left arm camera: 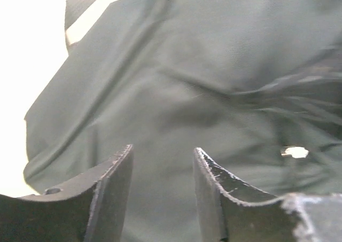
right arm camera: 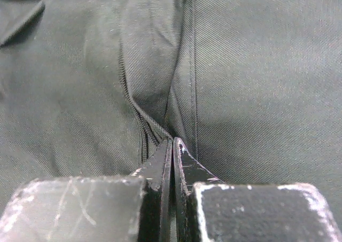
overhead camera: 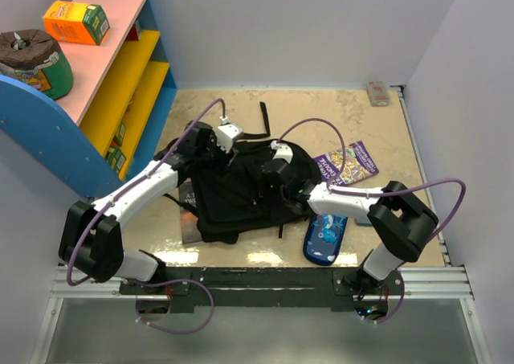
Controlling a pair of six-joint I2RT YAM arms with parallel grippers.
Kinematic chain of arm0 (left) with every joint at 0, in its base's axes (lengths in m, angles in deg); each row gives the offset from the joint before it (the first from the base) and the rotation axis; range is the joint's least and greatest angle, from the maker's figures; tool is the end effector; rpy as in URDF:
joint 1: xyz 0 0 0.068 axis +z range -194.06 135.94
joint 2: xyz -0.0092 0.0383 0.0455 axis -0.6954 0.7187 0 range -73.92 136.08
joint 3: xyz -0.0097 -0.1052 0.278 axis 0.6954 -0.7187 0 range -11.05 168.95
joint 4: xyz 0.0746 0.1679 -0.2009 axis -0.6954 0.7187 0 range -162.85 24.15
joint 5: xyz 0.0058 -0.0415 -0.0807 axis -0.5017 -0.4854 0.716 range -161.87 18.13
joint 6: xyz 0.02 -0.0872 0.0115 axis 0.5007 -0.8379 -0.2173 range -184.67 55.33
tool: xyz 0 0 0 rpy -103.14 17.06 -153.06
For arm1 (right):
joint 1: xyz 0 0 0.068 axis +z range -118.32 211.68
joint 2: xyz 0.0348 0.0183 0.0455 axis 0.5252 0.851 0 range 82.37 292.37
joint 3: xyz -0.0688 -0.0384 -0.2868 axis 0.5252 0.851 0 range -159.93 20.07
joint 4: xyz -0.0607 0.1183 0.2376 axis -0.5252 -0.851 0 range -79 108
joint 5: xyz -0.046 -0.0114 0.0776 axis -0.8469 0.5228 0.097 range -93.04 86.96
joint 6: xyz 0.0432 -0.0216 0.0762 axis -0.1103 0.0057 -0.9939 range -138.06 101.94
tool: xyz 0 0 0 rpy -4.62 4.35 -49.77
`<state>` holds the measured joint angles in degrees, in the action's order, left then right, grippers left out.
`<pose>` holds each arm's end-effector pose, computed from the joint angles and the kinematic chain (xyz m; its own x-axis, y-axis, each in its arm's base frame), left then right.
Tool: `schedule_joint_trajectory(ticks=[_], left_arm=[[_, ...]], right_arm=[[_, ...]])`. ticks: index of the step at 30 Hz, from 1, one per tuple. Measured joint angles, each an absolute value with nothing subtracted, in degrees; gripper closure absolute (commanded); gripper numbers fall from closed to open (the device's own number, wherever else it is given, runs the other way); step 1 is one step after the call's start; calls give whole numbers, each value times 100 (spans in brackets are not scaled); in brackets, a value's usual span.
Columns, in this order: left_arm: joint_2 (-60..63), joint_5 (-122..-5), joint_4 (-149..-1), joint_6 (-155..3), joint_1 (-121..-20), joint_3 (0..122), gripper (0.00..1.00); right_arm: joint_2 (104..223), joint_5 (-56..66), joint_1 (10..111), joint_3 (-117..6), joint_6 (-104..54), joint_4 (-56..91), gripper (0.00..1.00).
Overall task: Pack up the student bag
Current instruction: Adjust the student bag at the center of the board.
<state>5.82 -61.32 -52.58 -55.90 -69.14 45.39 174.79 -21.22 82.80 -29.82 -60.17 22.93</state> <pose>0.3006 -0.1570 0.2462 -0.5351 0.4161 -0.7352 0.6258 0.7798 -0.0142 0.2588 0.2809 0.1815 -0.6761 0.1765 -0.7154 -0.1768 0.9037 0.3900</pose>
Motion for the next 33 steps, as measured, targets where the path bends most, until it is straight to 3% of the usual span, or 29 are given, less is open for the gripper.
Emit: schedule_joint_trajectory(ticks=[10,11,12,15,28,33], left_arm=[[1548,-6633,-5413,-6147,-7742,4620,41],[1627,-6751,-5448,-6221,-7742,4620,40],[1699,-6869,-5492,-6271,-7742,4620,29],[1863,-7048,-5588,-6446,-7740,4620,27],[2200,-6768,-5888,-7019,-7668,4756,27],[2305,-6740,-6045,-7069,-7650,4762,33]], right_arm=[[17484,-1623,8118,-2652,-6461,3008,100],[17484,-1575,8105,-2613,-6498,3069,100],[17484,-1540,8098,-2571,-6533,3135,100],[17484,-1459,8074,-2482,-6614,3290,100],[17481,-1201,8052,-2335,-6786,3653,100],[17481,-1097,8035,-2281,-6832,3777,100]])
